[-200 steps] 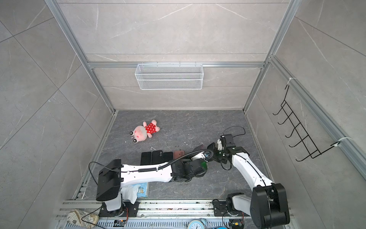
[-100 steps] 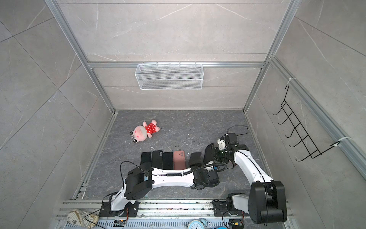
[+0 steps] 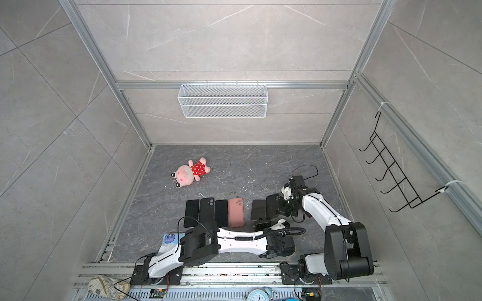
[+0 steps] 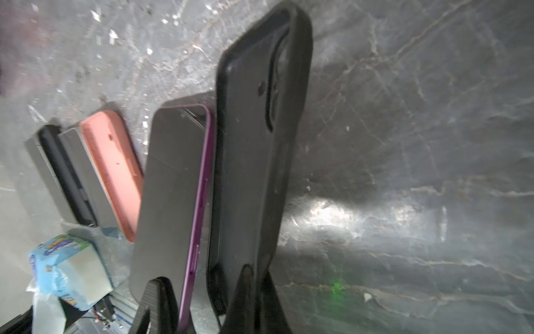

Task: Take the phone out of the phone case
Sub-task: Place the phone at the center of the table, then place the phone case at the center of the table.

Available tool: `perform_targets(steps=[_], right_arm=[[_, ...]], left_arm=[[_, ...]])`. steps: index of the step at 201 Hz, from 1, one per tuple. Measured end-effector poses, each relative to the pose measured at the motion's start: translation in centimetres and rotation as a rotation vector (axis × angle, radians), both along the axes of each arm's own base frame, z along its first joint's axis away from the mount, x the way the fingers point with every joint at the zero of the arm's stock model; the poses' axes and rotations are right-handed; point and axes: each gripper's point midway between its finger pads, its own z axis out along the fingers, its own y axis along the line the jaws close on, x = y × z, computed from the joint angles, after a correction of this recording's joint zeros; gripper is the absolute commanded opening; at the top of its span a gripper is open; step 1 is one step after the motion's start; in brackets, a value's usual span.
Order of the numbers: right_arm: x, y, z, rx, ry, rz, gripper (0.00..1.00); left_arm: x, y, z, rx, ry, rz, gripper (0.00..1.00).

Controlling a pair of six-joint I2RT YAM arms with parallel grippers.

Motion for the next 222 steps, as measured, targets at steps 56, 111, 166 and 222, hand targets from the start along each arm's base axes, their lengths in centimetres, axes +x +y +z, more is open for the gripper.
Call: perform_targets(steps=[56,111,166,222], right_arm=[[0.9,-0.8,2.0,-0.096,-0.001,0.046,0.0],[0.9,-0.4,1.6,-0.091,0.05,0.075,0.0],[1.0,-0.1,-0.1,-0.097,0.129,0.123,0.0],[0.9,-0.2,-1.4,-0.121,0.167,0.148,0.0]], left_arm=[[1.1,0.2,-0.9,-0.043,-0.047,0.052,0.1],[2.3,0.7,-3.1,-0.13,0.045,0.109,0.47],[1.1,2.0,-1.3,-0.295,0.133,0.145,0.74],[0.1,6.1,4.9,-0.534,0.226,0.189,0.75]])
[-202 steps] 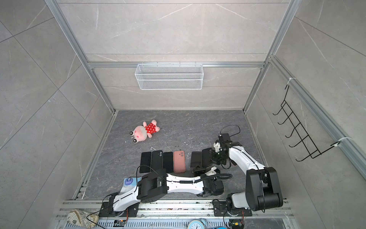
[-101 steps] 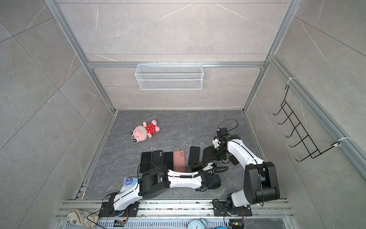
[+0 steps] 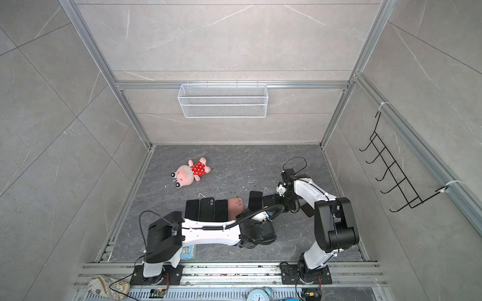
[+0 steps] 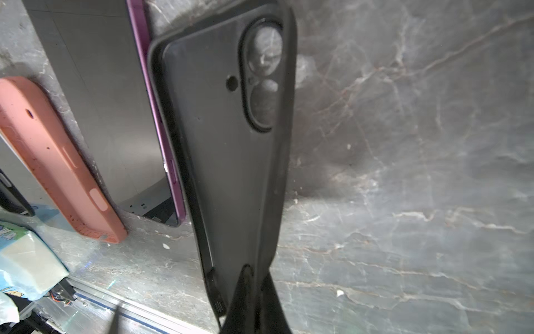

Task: Take the phone out of the phone case
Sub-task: Place the phone case at the center of the table.

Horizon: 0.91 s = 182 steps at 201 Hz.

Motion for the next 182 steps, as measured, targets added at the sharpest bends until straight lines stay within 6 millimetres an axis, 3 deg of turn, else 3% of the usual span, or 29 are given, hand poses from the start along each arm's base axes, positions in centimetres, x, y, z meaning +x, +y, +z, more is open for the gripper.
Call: perform_targets(steps=[33,101,144,182], right_arm=[[0.3,-0.3,-0.8,-0.022,0.016,0.003,0.0],[2.7,0.0,-1.3,-0.016,-0.042,-0.025,0.0],[3.2,1.0,-2.5,0.026,-0.076,-0.048,0.0],[2.6,3.3,-3.2,0.054,-0.103,-0.003,0.0]], left_arm=[[0.6,4.4,2.7,-0.109,-0.002,0.088,0.75],[2.5,12.0,3.7,-0.2,0.005,0.27,0.75],[3.8,14.6,4.6,-0.276,0.024,0.339,0.75],[4.6,14.7,4.6,-0.316,0.043,0.355,0.75]])
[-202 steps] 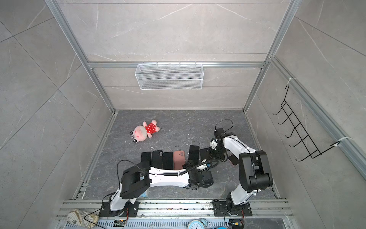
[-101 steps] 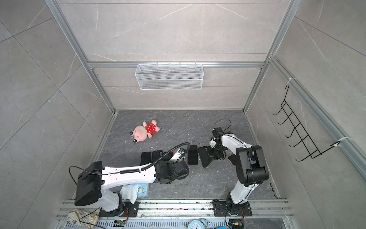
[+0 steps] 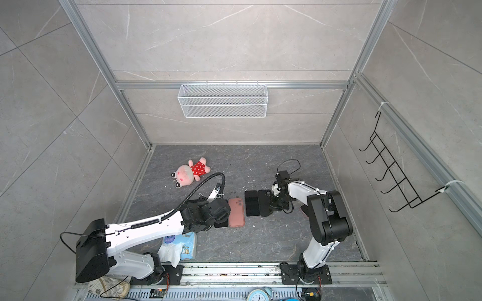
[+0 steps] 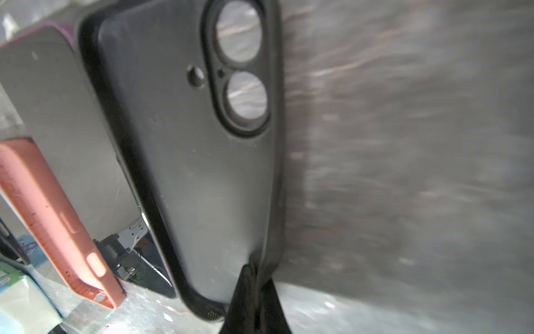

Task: Take the phone out of the phone case
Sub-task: Place the phone case at the center of the table.

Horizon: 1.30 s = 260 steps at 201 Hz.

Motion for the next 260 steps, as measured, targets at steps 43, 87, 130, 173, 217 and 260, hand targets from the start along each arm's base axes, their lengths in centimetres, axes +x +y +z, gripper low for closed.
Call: perform_targets(steps=[43,87,130,173,217,260], right_arm=[[-1.4,1.9,-0.1,0.024,-0.04,0.026,0.0],[-2.5,5.0,0.0,0.063,-0.058,0.041,0.0],[-3.8,8.8,0.1,0.105,-0.049,0.07,0.07],[-3.8,9.8,0.8,0.103,-0.054,0.055,0.56],[-4.1,6.3,1.2,-0.073,-0.079,0.016,0.74],[-2.6,0.1,5.7,-0.262,-0.193,-0.107,0.94]], left_arm=[[0.3,-0.1,0.1,-0.01,0.001,-0.003,0.75],[0.6,-0.2,0.0,-0.021,0.007,-0.004,0.75],[0.8,0.1,0.3,-0.032,0.007,0.002,0.76],[0.6,0.1,1.0,-0.068,0.009,-0.004,0.76],[0.4,0.1,2.1,-0.12,0.01,-0.015,0.76],[0.1,0.0,3.4,-0.19,0.013,-0.033,0.76]])
